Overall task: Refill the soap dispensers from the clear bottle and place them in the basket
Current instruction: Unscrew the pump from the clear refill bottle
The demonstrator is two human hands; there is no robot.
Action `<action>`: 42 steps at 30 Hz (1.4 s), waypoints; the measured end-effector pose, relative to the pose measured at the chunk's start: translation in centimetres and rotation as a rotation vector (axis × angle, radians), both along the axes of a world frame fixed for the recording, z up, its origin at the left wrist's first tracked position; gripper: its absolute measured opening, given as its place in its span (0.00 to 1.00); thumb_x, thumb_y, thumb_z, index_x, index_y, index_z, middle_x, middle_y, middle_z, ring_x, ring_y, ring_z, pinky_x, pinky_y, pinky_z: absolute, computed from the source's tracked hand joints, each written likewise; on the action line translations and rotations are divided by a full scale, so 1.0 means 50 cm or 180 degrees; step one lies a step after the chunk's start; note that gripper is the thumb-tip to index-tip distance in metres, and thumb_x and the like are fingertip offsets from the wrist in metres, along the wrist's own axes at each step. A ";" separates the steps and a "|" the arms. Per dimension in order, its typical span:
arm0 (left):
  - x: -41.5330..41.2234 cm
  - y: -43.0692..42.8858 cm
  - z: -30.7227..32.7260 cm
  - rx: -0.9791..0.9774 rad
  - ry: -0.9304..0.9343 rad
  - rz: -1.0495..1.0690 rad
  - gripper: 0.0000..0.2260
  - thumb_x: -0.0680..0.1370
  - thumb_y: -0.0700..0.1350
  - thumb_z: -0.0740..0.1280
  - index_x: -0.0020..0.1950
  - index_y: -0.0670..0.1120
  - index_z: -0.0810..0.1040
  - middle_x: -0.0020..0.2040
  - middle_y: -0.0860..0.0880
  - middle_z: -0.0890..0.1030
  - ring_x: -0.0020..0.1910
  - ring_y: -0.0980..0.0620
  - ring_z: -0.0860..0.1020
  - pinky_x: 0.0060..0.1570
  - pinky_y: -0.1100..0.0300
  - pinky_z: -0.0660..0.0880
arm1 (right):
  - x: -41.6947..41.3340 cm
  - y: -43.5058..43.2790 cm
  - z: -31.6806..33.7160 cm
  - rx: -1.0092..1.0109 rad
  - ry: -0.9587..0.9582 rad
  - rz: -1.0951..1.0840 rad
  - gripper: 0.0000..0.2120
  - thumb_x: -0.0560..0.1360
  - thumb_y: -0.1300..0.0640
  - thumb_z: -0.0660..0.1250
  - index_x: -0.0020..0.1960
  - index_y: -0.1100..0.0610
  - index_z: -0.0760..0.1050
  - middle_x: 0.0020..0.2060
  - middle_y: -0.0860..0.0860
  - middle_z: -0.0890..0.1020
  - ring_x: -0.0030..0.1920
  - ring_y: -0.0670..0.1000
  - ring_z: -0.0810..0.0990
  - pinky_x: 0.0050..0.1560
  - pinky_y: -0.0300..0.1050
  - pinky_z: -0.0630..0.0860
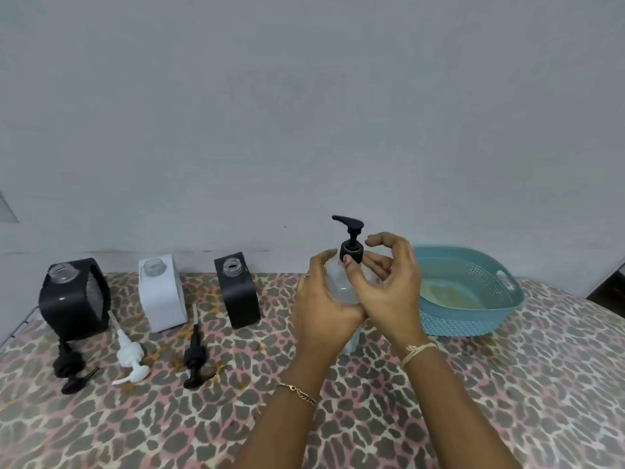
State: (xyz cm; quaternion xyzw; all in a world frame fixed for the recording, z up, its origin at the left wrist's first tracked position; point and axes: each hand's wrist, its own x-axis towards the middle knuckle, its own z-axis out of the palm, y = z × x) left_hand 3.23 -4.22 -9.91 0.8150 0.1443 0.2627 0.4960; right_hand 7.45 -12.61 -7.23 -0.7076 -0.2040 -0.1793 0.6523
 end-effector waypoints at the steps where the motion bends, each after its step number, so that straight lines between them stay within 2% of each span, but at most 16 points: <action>1: 0.002 -0.001 -0.004 0.0064 -0.0029 0.0024 0.33 0.58 0.56 0.69 0.62 0.63 0.64 0.52 0.59 0.77 0.50 0.55 0.76 0.39 0.56 0.76 | 0.003 0.003 -0.002 0.0010 -0.0051 -0.0091 0.18 0.67 0.58 0.77 0.54 0.58 0.74 0.52 0.49 0.76 0.48 0.46 0.83 0.53 0.40 0.79; 4: 0.006 -0.005 -0.005 0.0335 -0.0116 0.0059 0.30 0.62 0.54 0.72 0.61 0.59 0.64 0.49 0.58 0.77 0.50 0.54 0.76 0.41 0.54 0.76 | 0.012 0.008 0.000 -0.0029 -0.0110 -0.0378 0.18 0.64 0.52 0.80 0.50 0.54 0.77 0.49 0.46 0.77 0.44 0.43 0.82 0.47 0.35 0.79; 6: 0.001 -0.006 0.001 0.0414 -0.0135 0.0057 0.30 0.63 0.55 0.72 0.62 0.58 0.64 0.50 0.57 0.78 0.50 0.53 0.77 0.41 0.54 0.77 | 0.014 0.007 0.001 -0.0057 -0.0124 -0.0422 0.16 0.65 0.51 0.79 0.49 0.53 0.78 0.49 0.44 0.78 0.43 0.43 0.82 0.45 0.35 0.79; 9: -0.007 -0.004 0.015 0.0442 0.0050 -0.0013 0.32 0.65 0.55 0.71 0.66 0.56 0.63 0.52 0.54 0.79 0.49 0.51 0.79 0.41 0.54 0.77 | 0.013 0.003 -0.003 -0.0202 -0.0158 -0.0282 0.11 0.69 0.52 0.76 0.50 0.52 0.79 0.52 0.44 0.77 0.45 0.43 0.82 0.49 0.40 0.80; 11: -0.014 0.001 0.028 0.0430 0.0178 -0.0110 0.32 0.66 0.55 0.72 0.67 0.54 0.63 0.50 0.52 0.80 0.47 0.51 0.79 0.40 0.54 0.77 | 0.003 0.001 -0.003 -0.0322 -0.0175 -0.0247 0.09 0.72 0.51 0.73 0.51 0.47 0.78 0.54 0.44 0.76 0.47 0.41 0.81 0.51 0.41 0.80; 15: -0.023 0.016 0.054 0.0477 0.0369 -0.0182 0.26 0.67 0.54 0.73 0.61 0.53 0.68 0.40 0.52 0.79 0.39 0.49 0.79 0.33 0.59 0.71 | -0.005 0.007 0.012 -0.0677 -0.0163 -0.0521 0.16 0.68 0.43 0.75 0.52 0.46 0.76 0.51 0.42 0.74 0.44 0.38 0.78 0.45 0.35 0.76; 17: -0.024 0.020 0.061 0.0466 0.0440 -0.0193 0.27 0.67 0.53 0.74 0.64 0.53 0.69 0.45 0.51 0.81 0.43 0.49 0.80 0.36 0.59 0.73 | -0.003 0.009 0.015 -0.0770 -0.0114 -0.0610 0.18 0.67 0.45 0.76 0.50 0.49 0.73 0.50 0.43 0.73 0.41 0.37 0.77 0.44 0.37 0.75; 20: -0.027 0.020 0.067 0.0404 0.0458 -0.0214 0.33 0.67 0.53 0.75 0.69 0.52 0.68 0.58 0.51 0.80 0.52 0.49 0.79 0.45 0.58 0.74 | 0.000 0.003 0.009 -0.0686 -0.0026 -0.0399 0.14 0.71 0.47 0.74 0.51 0.49 0.73 0.51 0.44 0.73 0.47 0.42 0.80 0.50 0.43 0.78; 22: -0.028 0.016 0.066 0.0400 0.0433 -0.0220 0.34 0.66 0.54 0.75 0.70 0.52 0.68 0.61 0.51 0.78 0.55 0.49 0.79 0.49 0.57 0.75 | 0.002 -0.006 0.003 -0.0703 -0.0056 -0.0274 0.12 0.73 0.48 0.71 0.55 0.49 0.75 0.54 0.44 0.73 0.48 0.42 0.80 0.54 0.44 0.78; 25: -0.033 0.006 0.062 0.0401 0.0417 -0.0176 0.35 0.65 0.56 0.75 0.70 0.53 0.67 0.59 0.51 0.79 0.53 0.49 0.80 0.49 0.54 0.78 | -0.001 -0.011 0.002 -0.0716 -0.0124 -0.0304 0.17 0.74 0.47 0.70 0.60 0.50 0.75 0.55 0.45 0.73 0.47 0.42 0.79 0.54 0.42 0.77; 29: -0.034 0.003 0.060 0.0373 0.0409 -0.0114 0.35 0.65 0.56 0.75 0.70 0.53 0.67 0.56 0.51 0.81 0.50 0.49 0.80 0.48 0.54 0.79 | -0.001 -0.007 0.010 -0.0694 -0.0043 -0.0483 0.17 0.70 0.43 0.73 0.52 0.50 0.73 0.53 0.46 0.75 0.44 0.41 0.80 0.48 0.39 0.76; 31: -0.033 0.003 0.060 0.0401 0.0419 -0.0081 0.34 0.66 0.56 0.74 0.70 0.54 0.67 0.57 0.51 0.80 0.51 0.49 0.80 0.49 0.54 0.79 | -0.004 -0.007 0.008 -0.0793 -0.0129 -0.0444 0.12 0.73 0.44 0.70 0.52 0.49 0.76 0.54 0.46 0.74 0.44 0.40 0.80 0.50 0.39 0.75; 34: -0.032 0.001 0.059 0.0459 0.0434 -0.0069 0.33 0.67 0.56 0.73 0.70 0.54 0.67 0.59 0.51 0.79 0.54 0.49 0.79 0.49 0.55 0.77 | -0.009 -0.008 -0.003 -0.0915 -0.0290 -0.0491 0.13 0.78 0.45 0.63 0.58 0.50 0.78 0.57 0.47 0.74 0.49 0.45 0.80 0.54 0.41 0.74; 37: -0.033 0.001 0.057 0.0447 0.0434 -0.0053 0.31 0.68 0.55 0.73 0.68 0.53 0.68 0.53 0.50 0.81 0.48 0.49 0.80 0.43 0.58 0.76 | -0.010 -0.003 0.004 -0.0830 -0.0176 -0.0519 0.18 0.73 0.39 0.68 0.56 0.49 0.76 0.55 0.44 0.73 0.46 0.42 0.79 0.50 0.40 0.75; 39: -0.034 0.002 0.058 0.0440 0.0448 -0.0051 0.28 0.68 0.54 0.73 0.65 0.52 0.69 0.50 0.50 0.81 0.44 0.50 0.79 0.40 0.59 0.74 | -0.008 0.002 0.011 -0.0963 -0.0143 -0.0627 0.19 0.69 0.38 0.71 0.52 0.50 0.75 0.52 0.43 0.71 0.44 0.42 0.79 0.47 0.39 0.74; 42: -0.033 0.004 0.057 0.0440 0.0450 -0.0054 0.31 0.67 0.55 0.73 0.68 0.54 0.68 0.51 0.50 0.81 0.47 0.49 0.80 0.42 0.57 0.77 | -0.005 0.005 0.014 -0.1108 -0.0206 -0.0679 0.16 0.72 0.41 0.69 0.53 0.50 0.76 0.53 0.43 0.71 0.45 0.44 0.79 0.47 0.43 0.76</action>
